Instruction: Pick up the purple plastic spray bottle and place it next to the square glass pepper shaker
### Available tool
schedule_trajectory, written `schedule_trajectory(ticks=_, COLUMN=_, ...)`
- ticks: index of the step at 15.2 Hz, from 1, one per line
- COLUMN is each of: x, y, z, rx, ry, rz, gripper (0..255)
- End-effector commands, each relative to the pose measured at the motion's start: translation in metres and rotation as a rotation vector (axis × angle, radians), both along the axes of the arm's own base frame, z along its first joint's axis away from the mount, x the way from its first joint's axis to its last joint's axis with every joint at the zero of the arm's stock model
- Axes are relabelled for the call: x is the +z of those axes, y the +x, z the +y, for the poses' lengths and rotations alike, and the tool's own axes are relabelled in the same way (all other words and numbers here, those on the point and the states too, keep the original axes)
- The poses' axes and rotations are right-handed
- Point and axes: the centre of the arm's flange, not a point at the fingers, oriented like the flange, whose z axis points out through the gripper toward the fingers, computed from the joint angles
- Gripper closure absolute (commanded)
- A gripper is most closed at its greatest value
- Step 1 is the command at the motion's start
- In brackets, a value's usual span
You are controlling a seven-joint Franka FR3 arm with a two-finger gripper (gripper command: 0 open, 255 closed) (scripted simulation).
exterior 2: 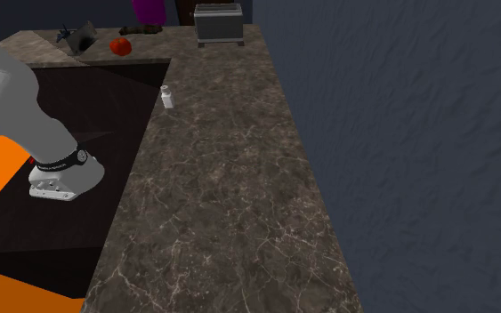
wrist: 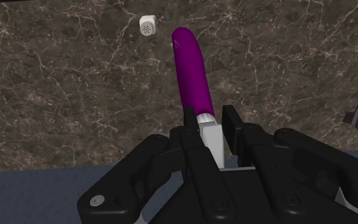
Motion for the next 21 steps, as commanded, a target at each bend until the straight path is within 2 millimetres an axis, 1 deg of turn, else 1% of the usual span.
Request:
schedule_trajectory(ticks=1, x=-0.004, y=-0.006, z=0.005, rx=-0.004, ry=0.001, rz=0.000, gripper=255)
schedule_trajectory(ticks=21, x=-0.109, y=-0.006, z=0.005, rx=-0.004, ry=0.001, rz=0.000, gripper=255)
